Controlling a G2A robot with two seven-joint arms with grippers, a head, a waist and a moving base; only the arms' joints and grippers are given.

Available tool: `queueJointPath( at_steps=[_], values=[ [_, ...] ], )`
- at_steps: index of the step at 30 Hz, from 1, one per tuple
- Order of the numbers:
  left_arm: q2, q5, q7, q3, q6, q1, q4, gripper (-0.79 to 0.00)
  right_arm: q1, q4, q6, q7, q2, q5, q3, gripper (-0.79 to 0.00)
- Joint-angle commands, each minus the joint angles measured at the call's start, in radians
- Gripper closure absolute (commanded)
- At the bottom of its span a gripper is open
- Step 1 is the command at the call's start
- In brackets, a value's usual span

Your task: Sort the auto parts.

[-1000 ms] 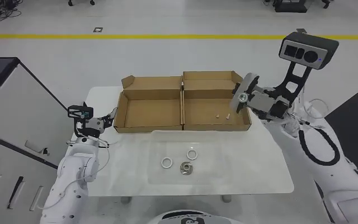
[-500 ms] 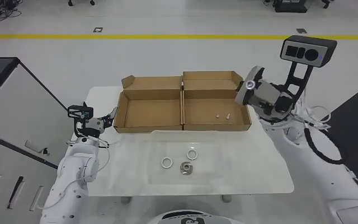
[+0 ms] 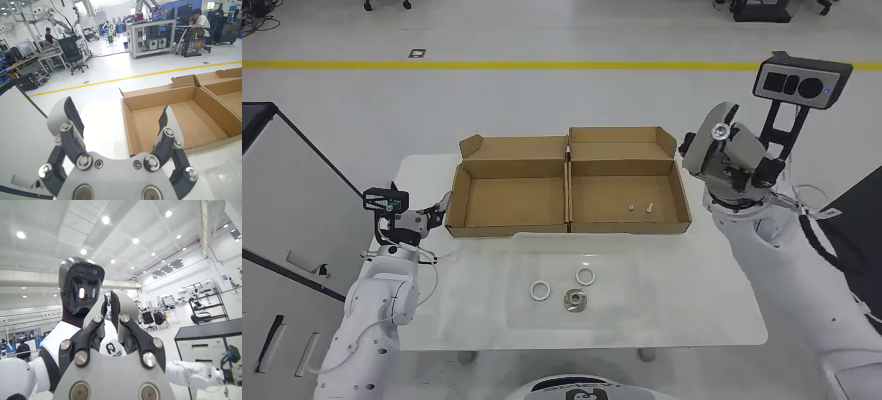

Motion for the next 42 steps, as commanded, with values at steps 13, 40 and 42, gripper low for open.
queueJointPath(
  at_steps=[13,40,42],
  values=[
    [0.000,0.000,0.000,0.000,0.000,0.000,0.000,-0.785,-0.042,-0.061,0.097,-0.043,-0.009,-0.183,0.059,0.000],
    [0.000,0.000,0.000,0.000,0.000,0.000,0.000,-0.785,-0.058,-0.052,0.082,0.055,-0.053,-0.036,0.101,0.000],
    [0.000,0.000,0.000,0.000,0.000,0.000,0.000,-0.785,-0.061,-0.055,0.085,0.053,-0.055,-0.038,0.104,0.000]
  ],
)
